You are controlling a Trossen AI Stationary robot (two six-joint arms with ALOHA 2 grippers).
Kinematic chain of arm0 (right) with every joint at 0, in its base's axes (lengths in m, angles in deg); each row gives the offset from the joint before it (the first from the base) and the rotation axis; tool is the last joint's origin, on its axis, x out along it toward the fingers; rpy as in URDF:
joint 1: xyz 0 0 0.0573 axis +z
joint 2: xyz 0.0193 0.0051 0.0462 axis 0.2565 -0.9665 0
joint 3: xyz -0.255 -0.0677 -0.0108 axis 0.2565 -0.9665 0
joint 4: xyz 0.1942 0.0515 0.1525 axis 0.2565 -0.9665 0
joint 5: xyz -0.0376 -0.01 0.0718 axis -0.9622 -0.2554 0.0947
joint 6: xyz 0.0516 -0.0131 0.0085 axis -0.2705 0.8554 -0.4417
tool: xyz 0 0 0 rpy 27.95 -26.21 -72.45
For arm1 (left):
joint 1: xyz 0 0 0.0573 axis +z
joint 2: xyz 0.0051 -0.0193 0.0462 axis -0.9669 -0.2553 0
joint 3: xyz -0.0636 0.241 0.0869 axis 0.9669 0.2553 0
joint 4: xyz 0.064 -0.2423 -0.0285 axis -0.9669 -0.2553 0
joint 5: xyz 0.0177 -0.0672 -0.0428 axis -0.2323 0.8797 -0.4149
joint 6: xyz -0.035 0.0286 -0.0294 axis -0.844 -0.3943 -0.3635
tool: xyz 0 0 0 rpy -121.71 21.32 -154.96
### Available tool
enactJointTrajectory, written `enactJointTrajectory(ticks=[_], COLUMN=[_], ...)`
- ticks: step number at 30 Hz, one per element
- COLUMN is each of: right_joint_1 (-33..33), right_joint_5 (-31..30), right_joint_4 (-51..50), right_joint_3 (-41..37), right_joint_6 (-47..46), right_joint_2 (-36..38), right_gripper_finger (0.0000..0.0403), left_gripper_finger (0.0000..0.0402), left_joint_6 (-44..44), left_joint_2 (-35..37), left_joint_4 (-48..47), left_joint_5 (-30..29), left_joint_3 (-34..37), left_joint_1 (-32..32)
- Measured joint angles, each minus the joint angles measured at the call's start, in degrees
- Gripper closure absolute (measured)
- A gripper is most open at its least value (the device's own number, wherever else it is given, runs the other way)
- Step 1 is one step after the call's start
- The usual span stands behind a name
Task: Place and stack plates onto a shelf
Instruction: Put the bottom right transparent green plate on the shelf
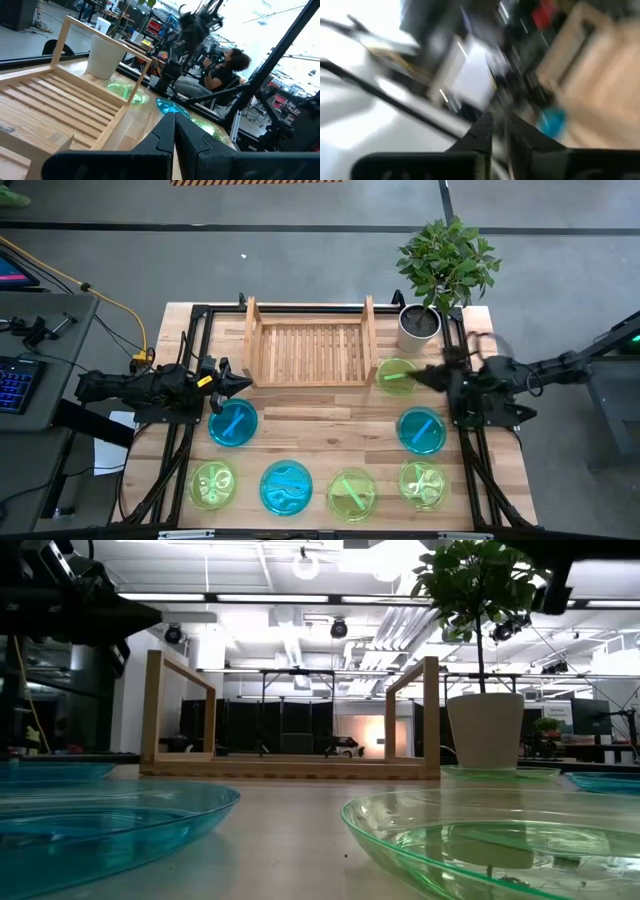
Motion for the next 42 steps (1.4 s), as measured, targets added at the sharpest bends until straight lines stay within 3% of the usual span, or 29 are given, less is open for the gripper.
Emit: enactJointTrajectory(ticks=[7,12,18,22,28,34,42], right_joint_1=[6.2,16.2,27.0,31.1,33.0,33.0,33.0], right_joint_5=[24.2,30.8,30.2,28.4,27.9,27.8,26.9], right_joint_4=[-38.2,-54.0,-52.9,-50.0,-43.3,-43.1,-38.8], right_joint_3=[17.7,20.0,17.3,15.2,11.1,9.0,9.0], right_joint_6=[-8.8,-23.6,-49.9,-57.7,-58.8,-57.6,-51.3], right_joint_2=[-23.4,-32.0,-35.4,-37.8,-42.1,-46.0,-51.2], right_gripper_finger=[0.0266,0.0235,0.0231,0.0231,0.0231,0.0231,0.0231], left_gripper_finger=[0.0401,0.0401,0.0401,0.0401,0.0401,0.0401,0.0401], left_joint_6=[0.0,0.0,0.0,0.0,0.0,0.0,0.0], left_joint_2=[0.0,0.0,0.0,0.0,0.0,0.0,0.0], left_joint_4=[0.0,0.0,0.0,0.0,0.0,0.0,0.0], left_joint_5=[0.0,0.0,0.0,0.0,0.0,0.0,0.0], left_joint_3=[0.0,0.0,0.0,0.0,0.0,0.0,0.0], left_joint_1=[0.0,0.0,0.0,0.0,0.0,0.0,0.0])
